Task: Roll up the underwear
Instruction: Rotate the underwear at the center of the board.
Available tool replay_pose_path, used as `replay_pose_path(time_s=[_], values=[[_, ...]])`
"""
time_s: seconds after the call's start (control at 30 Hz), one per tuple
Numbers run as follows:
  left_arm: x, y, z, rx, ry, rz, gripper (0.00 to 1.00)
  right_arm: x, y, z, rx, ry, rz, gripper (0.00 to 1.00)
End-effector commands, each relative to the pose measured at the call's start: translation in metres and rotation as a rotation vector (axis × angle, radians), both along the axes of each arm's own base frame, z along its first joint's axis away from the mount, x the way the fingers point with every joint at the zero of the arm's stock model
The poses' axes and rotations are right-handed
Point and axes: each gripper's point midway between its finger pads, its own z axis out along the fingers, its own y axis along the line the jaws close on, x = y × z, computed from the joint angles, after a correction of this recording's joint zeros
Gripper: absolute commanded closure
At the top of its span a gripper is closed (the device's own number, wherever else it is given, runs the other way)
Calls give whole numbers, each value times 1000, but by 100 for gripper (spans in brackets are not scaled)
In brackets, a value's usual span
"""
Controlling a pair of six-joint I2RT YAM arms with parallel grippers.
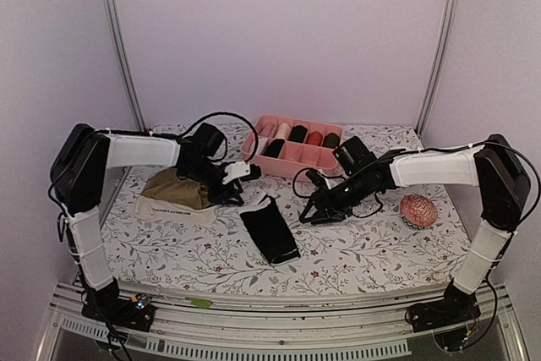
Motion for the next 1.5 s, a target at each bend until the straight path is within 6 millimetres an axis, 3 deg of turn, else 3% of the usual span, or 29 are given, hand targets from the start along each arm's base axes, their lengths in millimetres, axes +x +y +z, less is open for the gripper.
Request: replay_pose_path(time_s=[0.0,0.1,0.27,0.43,0.5,0.67,0.8,0.97,1.1,1.23,1.3,1.47], values=[[-36,18,-2,6,67,-25,62,21,-3,-16,-76,-11,-24,59],[-47,21,-12,6,110,-9,64,28,2,-30,-105,-13,10,67],[-47,23,-32,41,156,28,67,29,11,-50,-115,21,49,74],[-55,12,-44,39,189,-17,68,4,20,-73,-127,67,114,79],[-58,7,-60,62,203,-35,68,-8,26,-77,-120,70,141,80],[-44,-14,-65,72,172,-54,70,-30,42,-79,-92,92,164,80],[-31,-24,-59,57,140,-56,70,-48,49,-79,-87,119,175,80],[-33,-9,-46,50,150,-27,69,-44,31,-70,-120,91,126,78],[-48,-5,3,-85,131,-12,66,-35,17,-50,-94,70,62,76],[-86,-13,36,-225,146,-87,65,-33,19,-36,-17,96,27,77],[-100,-21,36,-236,136,-120,66,-32,24,-36,22,125,15,79],[-110,-30,7,-173,184,-117,71,-30,33,-41,68,196,-16,84]])
